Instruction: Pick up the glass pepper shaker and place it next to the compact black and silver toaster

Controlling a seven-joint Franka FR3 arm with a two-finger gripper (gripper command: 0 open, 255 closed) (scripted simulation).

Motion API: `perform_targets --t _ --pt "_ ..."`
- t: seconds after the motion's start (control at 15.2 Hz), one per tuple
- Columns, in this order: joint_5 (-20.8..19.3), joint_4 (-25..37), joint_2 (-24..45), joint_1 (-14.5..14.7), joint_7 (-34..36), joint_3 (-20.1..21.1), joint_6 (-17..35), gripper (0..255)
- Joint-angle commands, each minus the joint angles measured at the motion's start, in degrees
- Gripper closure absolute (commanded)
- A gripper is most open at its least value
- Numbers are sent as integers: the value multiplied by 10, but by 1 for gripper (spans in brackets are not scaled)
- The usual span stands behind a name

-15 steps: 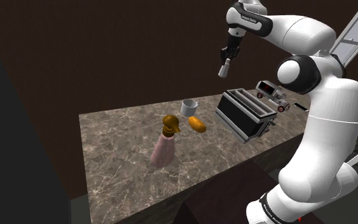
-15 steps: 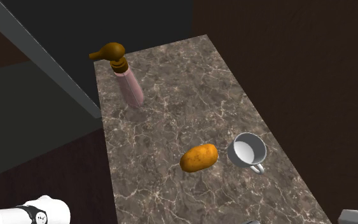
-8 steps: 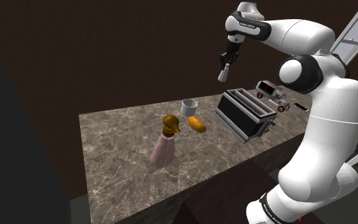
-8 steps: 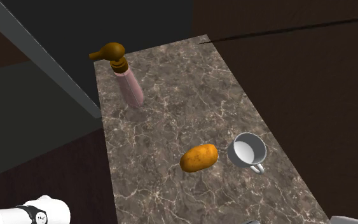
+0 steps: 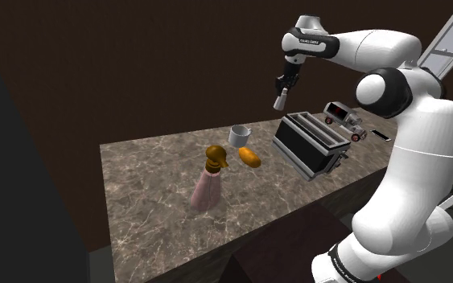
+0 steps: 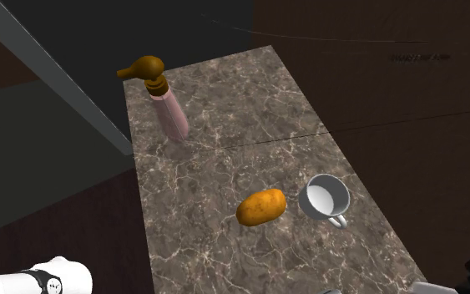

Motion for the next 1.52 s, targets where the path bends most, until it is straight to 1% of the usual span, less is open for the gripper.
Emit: perform_targets --t 0.0,0.73,1.45 --pt "-1 -18 -1 1 2 0 17 255" --pt "-3 -93 5 0 10 0 98 255" --pt "-7 -144 27 0 18 -2 171 255"
